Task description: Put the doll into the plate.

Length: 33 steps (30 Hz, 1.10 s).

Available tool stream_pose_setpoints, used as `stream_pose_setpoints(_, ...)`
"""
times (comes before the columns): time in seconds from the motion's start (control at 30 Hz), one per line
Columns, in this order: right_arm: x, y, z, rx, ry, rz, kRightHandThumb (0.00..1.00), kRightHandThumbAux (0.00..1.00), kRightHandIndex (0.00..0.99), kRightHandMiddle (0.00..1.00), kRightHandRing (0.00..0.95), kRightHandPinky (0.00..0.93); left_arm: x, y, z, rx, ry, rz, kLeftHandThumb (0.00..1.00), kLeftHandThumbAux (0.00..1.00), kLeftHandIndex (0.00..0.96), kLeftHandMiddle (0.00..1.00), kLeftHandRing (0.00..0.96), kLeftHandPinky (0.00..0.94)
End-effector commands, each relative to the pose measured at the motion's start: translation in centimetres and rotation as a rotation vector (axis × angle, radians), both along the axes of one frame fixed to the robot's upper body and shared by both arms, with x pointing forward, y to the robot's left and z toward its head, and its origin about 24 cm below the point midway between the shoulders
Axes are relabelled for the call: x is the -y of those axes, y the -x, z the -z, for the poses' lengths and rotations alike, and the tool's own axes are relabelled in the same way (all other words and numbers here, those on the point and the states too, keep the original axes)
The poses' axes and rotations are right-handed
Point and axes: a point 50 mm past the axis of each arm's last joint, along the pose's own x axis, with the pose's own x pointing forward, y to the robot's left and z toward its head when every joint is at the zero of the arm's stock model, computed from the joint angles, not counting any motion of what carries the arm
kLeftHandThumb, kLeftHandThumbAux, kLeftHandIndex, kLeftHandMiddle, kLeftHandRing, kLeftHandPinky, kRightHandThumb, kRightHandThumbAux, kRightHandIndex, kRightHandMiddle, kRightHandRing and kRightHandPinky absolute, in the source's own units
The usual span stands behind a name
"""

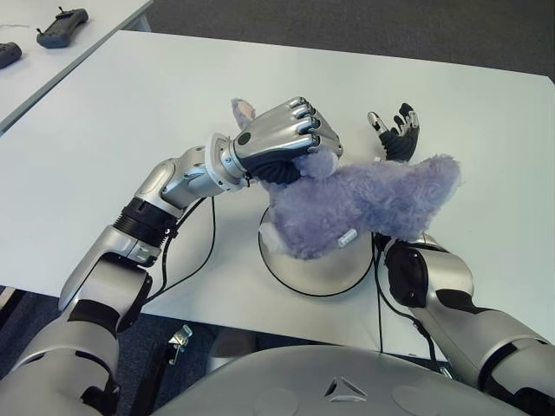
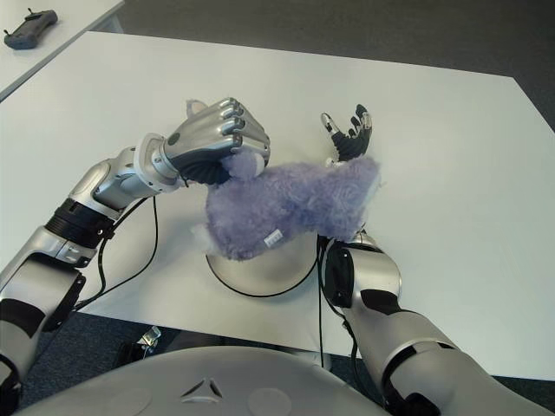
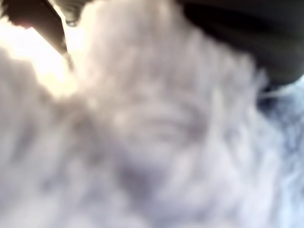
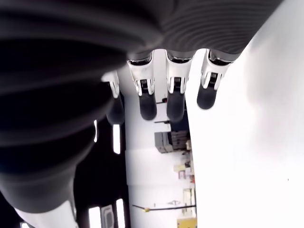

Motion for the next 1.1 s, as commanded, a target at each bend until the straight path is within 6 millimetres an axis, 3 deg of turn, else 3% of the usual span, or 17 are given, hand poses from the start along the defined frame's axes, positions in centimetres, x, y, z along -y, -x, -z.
stream_pose_setpoints(0.03,-1.3,9.7,13.2,-0.605,-0.133,0.004,0.000,0.819,0.109,0.088,0.069,0.078,0.1,0.7,0.6,-0.045,0.006,0.014,0.563,0.738,0.688,0.822,0.816,0.839)
stream_pose_setpoints(0.23,-1.4,9.8,13.2,-0.603,-0.134,0.008,0.000,0.847,0.111,0.090,0.073,0.095,0.4,0.7,1.1,-0.066,0.029,0.020,0.570,0.738,0.693,0.828,0.819,0.842)
stream_pose_setpoints(0.33,-1.3,9.8,13.2,-0.607,-0.136,0.010,0.000,0.851,0.107,0.095,0.079,0.101,0.7,0.4,1.8,-0.099,0.052,0.016,0.622,0.733,0.701,0.834,0.825,0.852)
stream_pose_setpoints(0.6,-1.1,10.0,13.3,-0.606,-0.150,0.031,0.015,0.831,0.112,0.114,0.109,0.135,0.8,-0.1,2.4,-0.180,0.021,-0.014,0.518,0.779,0.663,0.803,0.798,0.773)
stream_pose_setpoints(0.8,-1.1,10.0,13.3,-0.597,-0.173,0.039,0.093,0.831,0.140,0.149,0.156,0.192,0.9,-0.4,2.5,-0.195,-0.004,-0.022,0.487,0.786,0.685,0.816,0.807,0.835)
stream_pose_setpoints(0.9,-1.1,10.1,13.3,-0.589,-0.181,0.042,0.145,0.823,0.174,0.166,0.174,0.212,0.9,-0.5,2.5,-0.194,0.004,-0.028,0.517,0.775,0.704,0.830,0.818,0.847)
stream_pose_setpoints(1.1,-1.1,9.9,13.1,-0.569,-0.168,0.049,0.193,0.820,0.184,0.181,0.186,0.204,1.2,-0.6,2.8,-0.239,0.032,-0.035,0.702,0.714,0.729,0.841,0.834,0.860)
